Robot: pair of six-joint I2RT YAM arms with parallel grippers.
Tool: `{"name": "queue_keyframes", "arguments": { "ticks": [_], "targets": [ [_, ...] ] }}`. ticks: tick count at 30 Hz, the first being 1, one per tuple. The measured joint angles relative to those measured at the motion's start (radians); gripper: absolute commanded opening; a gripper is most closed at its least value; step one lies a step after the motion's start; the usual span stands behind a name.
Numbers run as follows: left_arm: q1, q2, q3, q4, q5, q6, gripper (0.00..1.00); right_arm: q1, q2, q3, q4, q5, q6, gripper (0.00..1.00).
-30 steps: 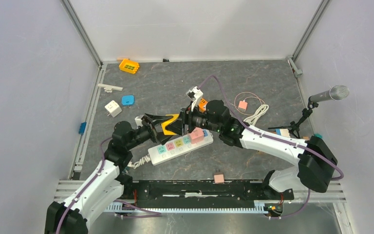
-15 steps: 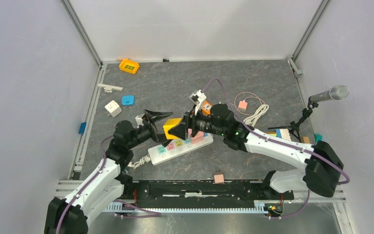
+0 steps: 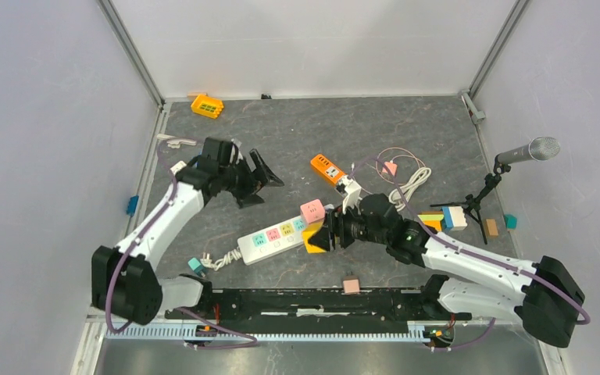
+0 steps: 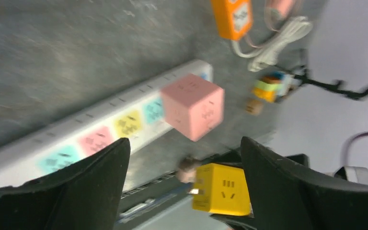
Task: Insert the plug
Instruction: Move the socket to the center of the board.
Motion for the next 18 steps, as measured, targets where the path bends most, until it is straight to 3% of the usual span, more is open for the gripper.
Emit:
{"name": "queue_keyframes", "arguments": {
  "ticks": [3, 6, 12, 18],
  "targets": [
    [0.000, 0.098, 0.154, -0.164, -0.134, 0.235, 0.75, 0.000, 0.002, -0.049, -0.058, -0.004, 0.006, 0.00],
    [0.000, 0.203, 0.214, -0.287, -0.274, 0.396, 0.62, 0.000, 0.028, -0.071, -0.098, -0.002, 0.014, 0.00],
    [0.000, 0.349, 0.206, -0.432, -0.436, 0.547, 0.57, -0.003, 0.152, -0.067, -0.128, 0.024, 0.024, 0.00],
    [0.000, 0.380, 0.192, -0.465, -0.442, 0.613, 0.47, -0.047, 0.249, -0.012, -0.138, 0.052, 0.029, 0.00]
  ]
}}
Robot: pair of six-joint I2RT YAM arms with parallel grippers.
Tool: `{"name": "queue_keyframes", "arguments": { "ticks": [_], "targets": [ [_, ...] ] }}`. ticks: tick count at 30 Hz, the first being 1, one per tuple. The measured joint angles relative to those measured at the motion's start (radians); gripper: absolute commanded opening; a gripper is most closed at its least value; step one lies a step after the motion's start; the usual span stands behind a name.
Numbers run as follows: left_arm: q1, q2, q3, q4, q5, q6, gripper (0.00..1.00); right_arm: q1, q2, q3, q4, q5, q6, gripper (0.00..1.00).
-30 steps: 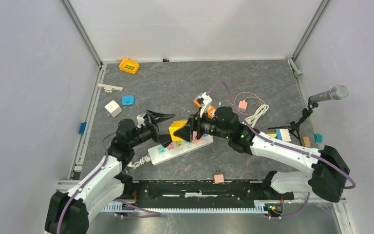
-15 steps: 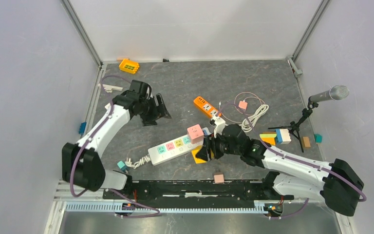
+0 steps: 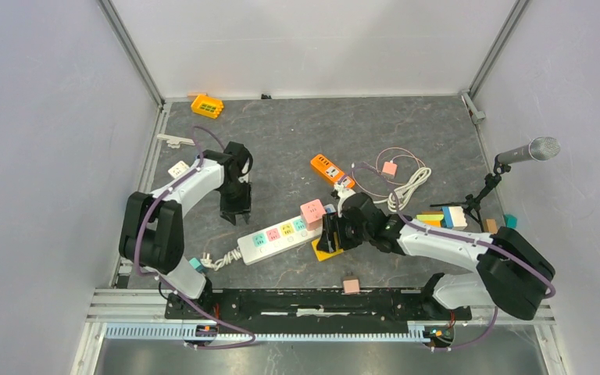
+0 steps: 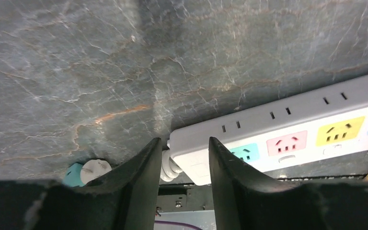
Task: Insert the plug
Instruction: Move the socket to the center of the board.
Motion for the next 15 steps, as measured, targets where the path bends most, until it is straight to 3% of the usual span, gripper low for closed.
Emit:
{"name": "queue_keyframes", "arguments": {
  "ticks": [6, 15],
  "targets": [
    [-0.035, 0.002, -0.050, -0.005, 0.091, 0.012, 0.41, -0.064, 0.070, 0.039, 0.053, 0.005, 0.003, 0.00],
    [-0.214, 0.001, -0.102, 0.063, 0.306, -0.054, 0.27, -0.117, 0.259, 0.224, 0.073, -0.026, -0.020, 0.00]
  ]
}}
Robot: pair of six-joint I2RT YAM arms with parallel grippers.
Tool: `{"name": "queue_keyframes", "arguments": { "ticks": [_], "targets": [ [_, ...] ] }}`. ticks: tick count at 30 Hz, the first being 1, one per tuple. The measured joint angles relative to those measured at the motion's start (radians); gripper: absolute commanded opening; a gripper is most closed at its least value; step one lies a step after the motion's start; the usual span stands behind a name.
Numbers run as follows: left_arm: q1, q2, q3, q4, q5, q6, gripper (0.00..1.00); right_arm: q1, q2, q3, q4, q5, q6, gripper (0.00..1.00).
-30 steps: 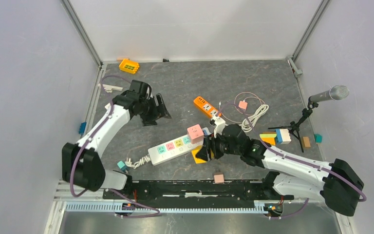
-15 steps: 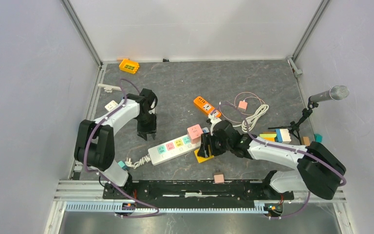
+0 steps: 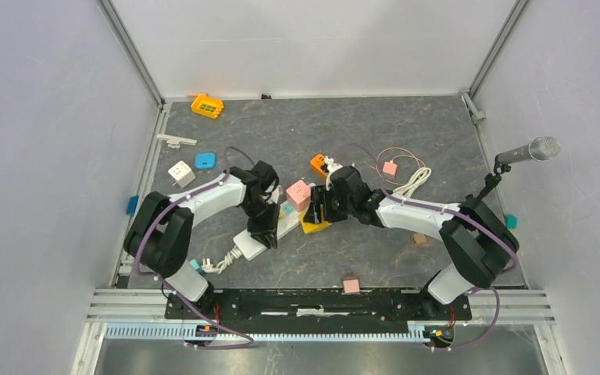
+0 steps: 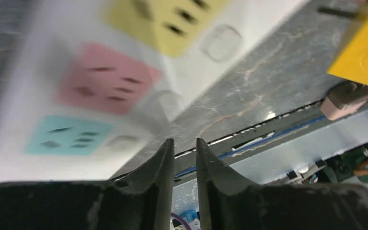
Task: Insert the plug
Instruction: Move the socket to the center of the board.
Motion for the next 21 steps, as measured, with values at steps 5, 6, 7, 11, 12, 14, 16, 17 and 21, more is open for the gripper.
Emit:
{"name": "queue_keyframes", "arguments": {
  "ticks": [5, 6, 7, 11, 12, 14, 16, 17, 21],
  "targets": [
    [-0.070, -0.010, -0.055, 0.077, 0.087, -0.068, 0.25, -0.012, 0.073, 0.097, 0.005, -0.034, -0.012, 0.00],
    [-0.075, -0.015, -0.055, 0.079, 0.082, -0.070, 0.25, -0.013, 0.081, 0.110, 0.007, -0.037, -0.016, 0.00],
    [-0.076, -0.026, -0.052, 0.077, 0.065, -0.070, 0.26, -0.016, 0.084, 0.119, 0.008, -0.038, -0.018, 0.00],
    [-0.056, -0.083, -0.001, 0.037, -0.062, -0.063, 0.27, -0.019, 0.084, 0.127, 0.000, -0.039, -0.027, 0.00],
    [-0.045, -0.101, 0.019, 0.025, -0.101, -0.056, 0.27, -0.019, 0.083, 0.126, -0.005, -0.039, -0.030, 0.00],
    [-0.011, -0.134, 0.057, 0.011, -0.195, -0.036, 0.27, -0.019, 0.080, 0.121, -0.008, -0.039, -0.031, 0.00],
    [0.034, -0.158, 0.081, 0.005, -0.277, -0.017, 0.27, -0.019, 0.068, 0.101, -0.005, -0.040, -0.029, 0.00],
    [0.064, -0.166, 0.087, 0.005, -0.310, -0.004, 0.27, -0.019, 0.056, 0.084, -0.002, -0.040, -0.025, 0.00],
    [0.186, -0.142, 0.090, -0.010, -0.402, 0.036, 0.28, -0.019, 0.014, 0.002, 0.012, -0.044, 0.002, 0.00]
  ]
}}
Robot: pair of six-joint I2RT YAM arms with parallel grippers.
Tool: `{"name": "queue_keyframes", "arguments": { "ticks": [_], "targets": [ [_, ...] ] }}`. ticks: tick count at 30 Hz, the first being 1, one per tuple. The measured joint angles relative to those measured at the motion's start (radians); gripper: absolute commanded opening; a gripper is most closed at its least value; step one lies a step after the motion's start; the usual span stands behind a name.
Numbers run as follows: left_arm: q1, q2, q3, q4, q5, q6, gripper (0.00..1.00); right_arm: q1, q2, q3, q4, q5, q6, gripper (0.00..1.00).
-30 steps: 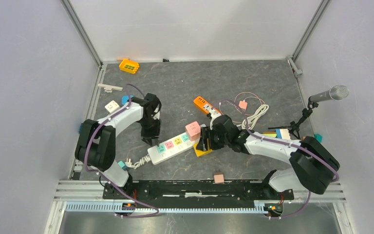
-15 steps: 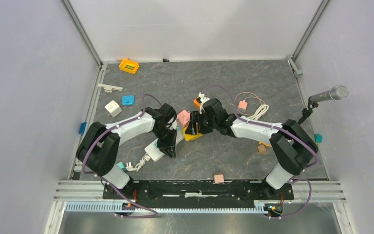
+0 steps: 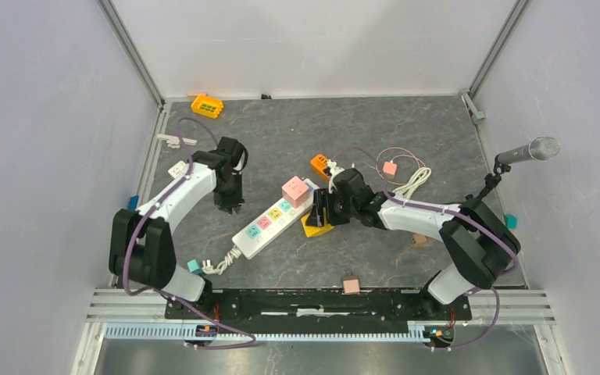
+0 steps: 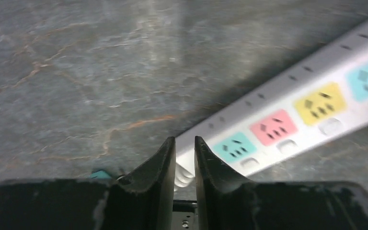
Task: Insert the plug
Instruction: Move the socket to the center of the board.
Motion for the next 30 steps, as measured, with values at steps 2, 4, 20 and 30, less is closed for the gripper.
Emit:
{"name": "queue_keyframes", "arguments": {
  "ticks": [2, 4, 20, 30],
  "targets": [
    [0.040, 0.046, 0.000, -0.012, -0.023, 0.009, 0.28, 0.000, 0.001, -0.025, 0.013, -0.009, 0.018, 0.00],
    [0.055, 0.103, -0.001, -0.016, -0.024, 0.013, 0.27, 0.000, 0.002, -0.030, 0.024, -0.019, 0.030, 0.00],
    [-0.064, 0.258, -0.053, -0.003, 0.251, 0.003, 0.23, -0.006, 0.122, 0.072, 0.068, -0.057, 0.048, 0.00],
    [-0.224, 0.144, -0.116, 0.027, 0.395, -0.132, 0.24, -0.017, 0.085, 0.070, -0.003, -0.024, 0.004, 0.00]
  ]
}}
